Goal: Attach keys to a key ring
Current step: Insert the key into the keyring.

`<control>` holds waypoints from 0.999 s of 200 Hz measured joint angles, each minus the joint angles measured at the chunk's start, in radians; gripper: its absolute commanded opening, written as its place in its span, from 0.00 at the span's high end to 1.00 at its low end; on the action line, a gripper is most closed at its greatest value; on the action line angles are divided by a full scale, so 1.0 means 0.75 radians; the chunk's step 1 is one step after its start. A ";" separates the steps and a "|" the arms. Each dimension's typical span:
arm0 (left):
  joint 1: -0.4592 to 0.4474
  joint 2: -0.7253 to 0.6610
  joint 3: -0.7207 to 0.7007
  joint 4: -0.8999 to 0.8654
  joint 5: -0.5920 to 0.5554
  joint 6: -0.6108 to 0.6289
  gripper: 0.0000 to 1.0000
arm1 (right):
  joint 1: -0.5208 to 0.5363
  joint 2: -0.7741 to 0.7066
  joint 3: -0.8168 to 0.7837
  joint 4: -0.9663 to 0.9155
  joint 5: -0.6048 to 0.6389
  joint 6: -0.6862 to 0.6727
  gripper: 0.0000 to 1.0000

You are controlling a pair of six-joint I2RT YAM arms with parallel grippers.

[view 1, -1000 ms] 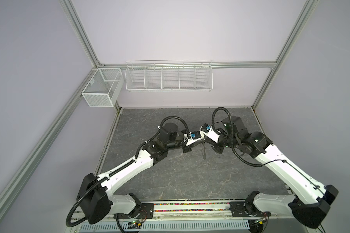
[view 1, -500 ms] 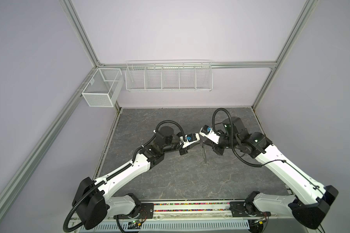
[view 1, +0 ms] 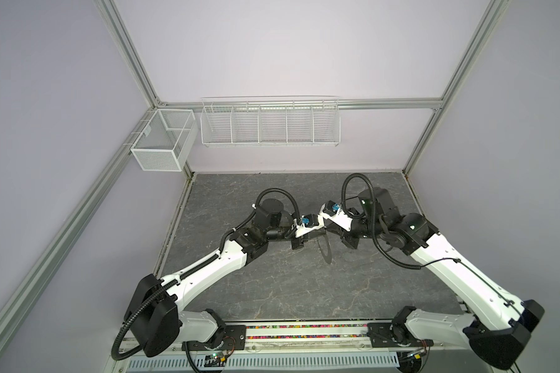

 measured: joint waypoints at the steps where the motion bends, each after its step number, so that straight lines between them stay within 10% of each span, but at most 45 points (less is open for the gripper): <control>1: 0.000 0.000 0.000 0.000 0.001 0.000 0.78 | 0.000 0.000 0.000 0.000 0.000 0.000 0.93; 134: 0.005 0.007 0.014 0.001 0.012 0.031 1.00 | 0.000 -0.001 -0.009 -0.004 -0.006 0.002 0.93; 200: 0.033 0.009 0.015 0.082 0.078 -0.078 1.00 | -0.003 -0.111 -0.110 0.114 0.040 0.002 0.57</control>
